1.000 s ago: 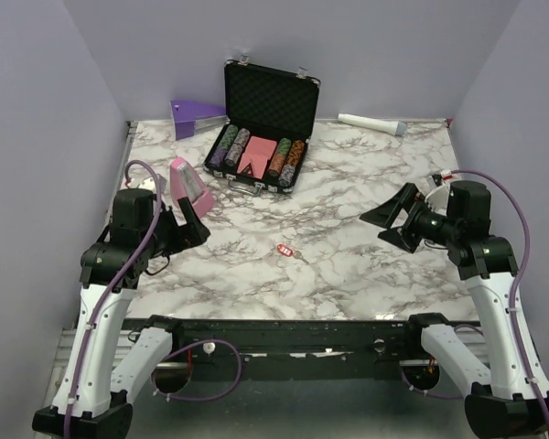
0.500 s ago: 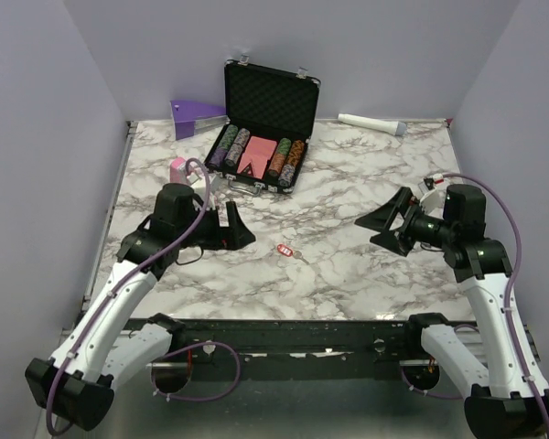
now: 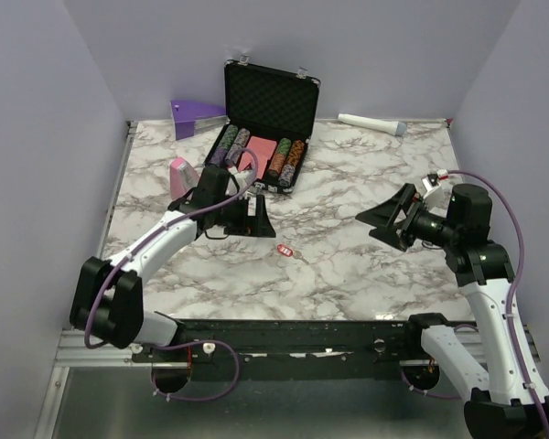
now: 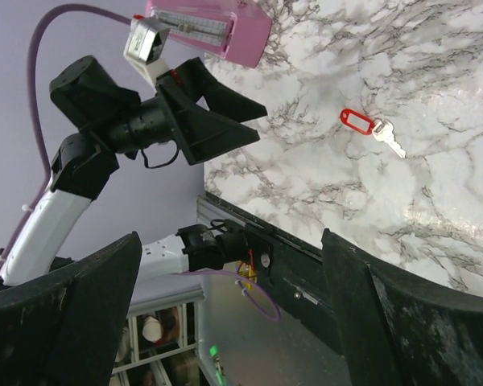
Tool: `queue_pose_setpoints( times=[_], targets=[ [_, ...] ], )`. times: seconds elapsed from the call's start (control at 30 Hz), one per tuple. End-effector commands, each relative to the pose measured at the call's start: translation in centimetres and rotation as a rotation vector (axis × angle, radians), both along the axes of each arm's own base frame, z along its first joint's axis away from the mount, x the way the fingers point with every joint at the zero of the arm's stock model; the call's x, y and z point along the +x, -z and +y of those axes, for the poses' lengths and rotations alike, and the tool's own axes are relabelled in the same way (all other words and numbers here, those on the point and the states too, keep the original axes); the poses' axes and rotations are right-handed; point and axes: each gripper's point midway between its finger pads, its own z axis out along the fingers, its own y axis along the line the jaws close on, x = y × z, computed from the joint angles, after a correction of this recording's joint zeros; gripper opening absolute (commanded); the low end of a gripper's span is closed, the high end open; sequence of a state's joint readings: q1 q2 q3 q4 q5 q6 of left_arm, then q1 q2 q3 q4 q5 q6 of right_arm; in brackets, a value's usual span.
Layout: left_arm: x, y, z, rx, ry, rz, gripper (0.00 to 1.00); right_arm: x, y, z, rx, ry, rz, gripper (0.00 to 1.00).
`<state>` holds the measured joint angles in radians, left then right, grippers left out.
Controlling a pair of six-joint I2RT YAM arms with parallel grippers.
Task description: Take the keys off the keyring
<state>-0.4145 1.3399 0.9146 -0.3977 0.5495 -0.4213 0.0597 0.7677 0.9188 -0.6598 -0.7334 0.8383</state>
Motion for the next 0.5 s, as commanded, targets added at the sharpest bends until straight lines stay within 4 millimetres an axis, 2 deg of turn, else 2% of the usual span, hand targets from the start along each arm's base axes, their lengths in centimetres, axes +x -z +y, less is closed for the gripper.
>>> queue_pose_setpoints(
  times=[0.0, 0.23, 0.47],
  targets=[
    [2.1, -0.3, -1.7, -0.021, 0.098, -0.05, 0.96, 0.2, -0.3, 0.3, 0.016, -0.013, -0.004, 1.0],
    [2.8, 2.9, -2.7, -0.015, 0.15, 0.012, 0.93, 1.1, 0.1, 0.2, 0.016, 0.011, 0.024, 1.0],
    [1.8, 5.7, -3.8, 0.004, 0.206, 0.07, 0.91, 1.9, 0.7, 0.1, 0.01, 0.027, 0.052, 1.0]
  ],
)
